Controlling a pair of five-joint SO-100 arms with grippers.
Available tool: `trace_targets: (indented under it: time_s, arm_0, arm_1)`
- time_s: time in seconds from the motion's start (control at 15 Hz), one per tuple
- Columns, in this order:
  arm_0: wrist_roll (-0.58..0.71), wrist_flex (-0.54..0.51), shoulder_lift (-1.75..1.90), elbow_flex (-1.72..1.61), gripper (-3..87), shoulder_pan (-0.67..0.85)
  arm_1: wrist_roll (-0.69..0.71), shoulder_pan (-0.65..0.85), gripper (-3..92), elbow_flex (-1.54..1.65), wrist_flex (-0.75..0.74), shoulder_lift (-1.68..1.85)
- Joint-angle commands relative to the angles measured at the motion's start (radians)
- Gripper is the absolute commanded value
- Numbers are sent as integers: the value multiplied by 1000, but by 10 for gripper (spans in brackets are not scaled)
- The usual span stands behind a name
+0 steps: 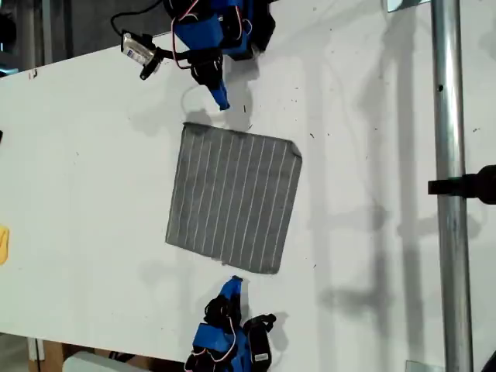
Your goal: Grasp corners of a towel and fold twice.
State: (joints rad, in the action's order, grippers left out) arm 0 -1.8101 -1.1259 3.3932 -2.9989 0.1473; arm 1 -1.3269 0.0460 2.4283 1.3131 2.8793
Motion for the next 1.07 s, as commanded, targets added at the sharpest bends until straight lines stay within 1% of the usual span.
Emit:
trace_targets:
  time_s: [0.0,0.07,0.2,0.27,0.33,0.4,0.47,0.53,0.6,0.67,0.8,0.87,1.0]
  arm_0:
    - [69,-8,-448,365,-27,-48]
    - [106,-34,-640,520,-27,-75]
    - [199,-104,-824,729,-27,-87]
    - [249,-164,-888,825,-27,-101]
    - [265,-267,-946,937,-27,-114]
    - [275,-339,-983,1011,-27,-129]
    - [273,-393,-1000,1055,-26,-144]
    - [264,-433,-1005,1081,-21,-150]
    - [256,-462,-1005,1086,5,-152]
    - [255,-471,-1008,1083,29,-152]
    - [255,-479,-1037,1083,66,-150]
    - [252,-480,-1055,1083,85,-152]
    - [252,-479,-1077,1083,90,-152]
  arm_1:
    - [17,-54,-3,-233,-14,-201]
    - [14,-91,-3,-353,6,-330]
    - [8,-166,-3,-637,91,-615]
    - [3,-204,-3,-764,123,-749]
    - [-9,-242,-3,-876,149,-871]
    - [-25,-281,-3,-973,164,-989]
    - [-44,-316,-3,-1057,187,-1098]
    - [-74,-337,39,-1121,224,-1190]
    - [-101,-351,138,-1149,244,-1261]
    - [-120,-359,329,-1150,252,-1316]
    - [-161,-367,297,-1149,281,-1416]
    - [-167,-367,307,-1146,278,-1466]
    - [-166,-365,320,-1149,242,-1571]
